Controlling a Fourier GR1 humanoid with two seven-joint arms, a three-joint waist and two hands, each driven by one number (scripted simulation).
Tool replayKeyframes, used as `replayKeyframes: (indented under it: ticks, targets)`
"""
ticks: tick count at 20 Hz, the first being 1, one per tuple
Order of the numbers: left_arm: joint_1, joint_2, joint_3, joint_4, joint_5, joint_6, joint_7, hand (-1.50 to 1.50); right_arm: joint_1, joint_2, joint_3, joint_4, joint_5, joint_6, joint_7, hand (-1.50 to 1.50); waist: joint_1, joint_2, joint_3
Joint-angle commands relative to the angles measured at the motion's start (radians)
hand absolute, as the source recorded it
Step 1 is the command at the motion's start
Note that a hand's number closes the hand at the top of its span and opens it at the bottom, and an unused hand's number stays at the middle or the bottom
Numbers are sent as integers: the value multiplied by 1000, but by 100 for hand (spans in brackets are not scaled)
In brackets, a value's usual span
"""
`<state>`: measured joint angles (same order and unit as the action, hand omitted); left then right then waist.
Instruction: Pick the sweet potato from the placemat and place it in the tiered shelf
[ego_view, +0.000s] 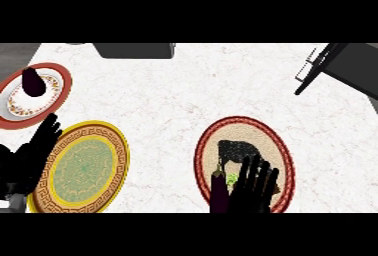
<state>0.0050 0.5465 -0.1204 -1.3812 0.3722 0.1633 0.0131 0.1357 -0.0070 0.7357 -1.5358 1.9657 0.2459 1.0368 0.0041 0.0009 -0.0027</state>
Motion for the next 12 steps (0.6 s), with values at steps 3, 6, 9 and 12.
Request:
replayKeyframes:
  ticks: [3,6,9,12]
  targets:
    - [1,-20,30,21,-1,-32,-19,0,-96,6,16,14,-73,180,132,-150,-1,-1,3]
    - [55,17,34,-97,2,-22,57,0,-153,6,28,100,-117,147,192,-150,10,-2,4]
    - [26,-51,31,-13,-43,-17,-7,0,-164,6,-44,71,-94,129,82,-150,-3,-1,3]
    - [-4,-61,26,-9,-73,-11,39,0,-259,7,-3,167,-181,129,152,-150,1,0,3]
